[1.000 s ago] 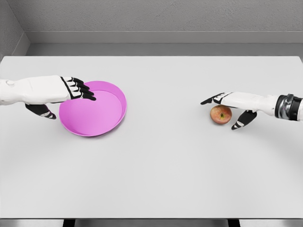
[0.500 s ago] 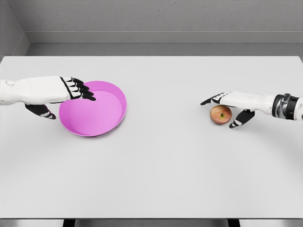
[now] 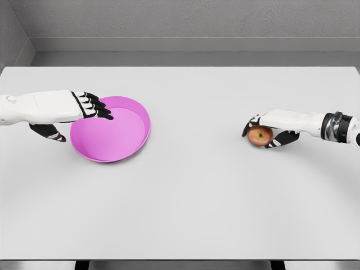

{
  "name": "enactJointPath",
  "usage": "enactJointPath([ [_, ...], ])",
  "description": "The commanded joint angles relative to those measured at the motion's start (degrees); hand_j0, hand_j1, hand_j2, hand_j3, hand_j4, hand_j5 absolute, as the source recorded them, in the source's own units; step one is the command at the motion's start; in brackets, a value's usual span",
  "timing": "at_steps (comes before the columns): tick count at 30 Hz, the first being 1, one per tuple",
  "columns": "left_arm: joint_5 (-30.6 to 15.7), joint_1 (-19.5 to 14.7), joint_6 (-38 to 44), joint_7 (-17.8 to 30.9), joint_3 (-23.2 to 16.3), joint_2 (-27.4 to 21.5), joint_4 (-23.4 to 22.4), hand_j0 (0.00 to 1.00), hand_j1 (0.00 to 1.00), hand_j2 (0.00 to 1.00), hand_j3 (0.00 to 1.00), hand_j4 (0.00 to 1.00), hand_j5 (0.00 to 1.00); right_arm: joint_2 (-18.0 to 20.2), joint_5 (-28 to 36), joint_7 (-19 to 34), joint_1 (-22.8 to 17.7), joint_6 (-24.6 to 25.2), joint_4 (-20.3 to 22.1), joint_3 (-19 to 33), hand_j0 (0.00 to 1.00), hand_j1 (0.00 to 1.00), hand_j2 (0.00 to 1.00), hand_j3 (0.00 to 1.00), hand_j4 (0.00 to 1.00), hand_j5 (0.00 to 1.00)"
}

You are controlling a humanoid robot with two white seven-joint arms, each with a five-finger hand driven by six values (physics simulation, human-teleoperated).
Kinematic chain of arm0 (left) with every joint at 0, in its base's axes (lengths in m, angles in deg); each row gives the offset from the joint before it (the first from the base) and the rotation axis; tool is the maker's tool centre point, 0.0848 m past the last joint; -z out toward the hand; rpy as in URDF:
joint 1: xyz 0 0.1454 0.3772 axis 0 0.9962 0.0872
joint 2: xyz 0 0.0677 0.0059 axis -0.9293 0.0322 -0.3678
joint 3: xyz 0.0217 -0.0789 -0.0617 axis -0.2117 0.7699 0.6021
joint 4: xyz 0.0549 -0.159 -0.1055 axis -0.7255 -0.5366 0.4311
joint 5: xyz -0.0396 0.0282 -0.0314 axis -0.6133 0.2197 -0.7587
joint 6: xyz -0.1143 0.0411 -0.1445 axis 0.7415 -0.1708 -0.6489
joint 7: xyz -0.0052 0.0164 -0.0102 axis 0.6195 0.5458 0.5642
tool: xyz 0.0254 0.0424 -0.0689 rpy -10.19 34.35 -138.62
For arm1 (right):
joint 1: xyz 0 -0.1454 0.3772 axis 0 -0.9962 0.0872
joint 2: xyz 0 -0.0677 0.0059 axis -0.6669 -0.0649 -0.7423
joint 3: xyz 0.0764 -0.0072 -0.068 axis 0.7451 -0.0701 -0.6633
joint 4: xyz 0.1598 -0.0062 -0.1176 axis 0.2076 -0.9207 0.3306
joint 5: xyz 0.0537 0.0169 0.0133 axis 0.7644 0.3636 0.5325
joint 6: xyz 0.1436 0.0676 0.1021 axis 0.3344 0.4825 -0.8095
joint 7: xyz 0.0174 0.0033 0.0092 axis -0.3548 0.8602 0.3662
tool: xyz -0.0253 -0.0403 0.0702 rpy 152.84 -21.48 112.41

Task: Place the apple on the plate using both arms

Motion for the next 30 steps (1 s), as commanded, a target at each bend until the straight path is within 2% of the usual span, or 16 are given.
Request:
enactJointPath([
  [1,-0.3,0.0,0.1,0.0,0.1,-0.1,0.0,1.00,1.00,1.00,1.00,1.00,1.00,0.0,0.4,0.0,0.0,-0.8,0.0,0.1,0.50,0.50,0.50,0.50,0.50,0.50],
  [3,-0.3,0.0,0.1,0.0,0.1,0.0,0.0,1.00,1.00,1.00,1.00,1.00,1.00,0.0,0.5,0.0,0.1,-1.2,0.0,0.2,0.46,0.46,0.46,0.46,0.46,0.46],
  [7,-0.3,0.0,0.1,0.0,0.1,-0.1,0.0,1.00,1.00,1.00,1.00,1.00,1.00,-0.1,0.5,0.0,0.9,-1.9,0.1,0.2,0.45,0.45,0.45,0.45,0.45,0.45],
  [11,-0.3,0.0,0.1,0.0,0.1,-0.1,0.0,1.00,1.00,1.00,1.00,1.00,1.00,-2.4,0.5,0.0,1.8,-2.7,0.6,0.0,0.45,0.45,0.45,0.45,0.45,0.45],
  [16,-0.3,0.0,0.1,0.0,0.1,-0.1,0.0,1.00,1.00,1.00,1.00,1.00,1.00,-6.6,0.4,0.0,5.6,-2.7,4.9,-7.3,0.45,0.45,0.45,0.45,0.45,0.45],
  [20,-0.3,0.0,0.1,0.0,0.1,-0.1,0.0,1.00,1.00,1.00,1.00,1.00,1.00,-6.7,0.4,0.0,5.6,-2.8,5.0,-7.5,0.45,0.45,0.45,0.45,0.45,0.45],
  [26,-0.3,0.0,0.1,0.0,0.1,-0.1,0.0,1.00,1.00,1.00,1.00,1.00,1.00,-7.3,0.5,0.0,5.8,-2.9,9.3,-7.5,0.45,0.45,0.45,0.45,0.45,0.45],
  [30,-0.3,0.0,0.1,0.1,0.1,0.0,0.0,1.00,1.00,1.00,1.00,1.00,1.00,-7.5,0.4,0.0,5.8,-2.8,10.3,-8.3,0.45,0.45,0.45,0.45,0.45,0.45],
])
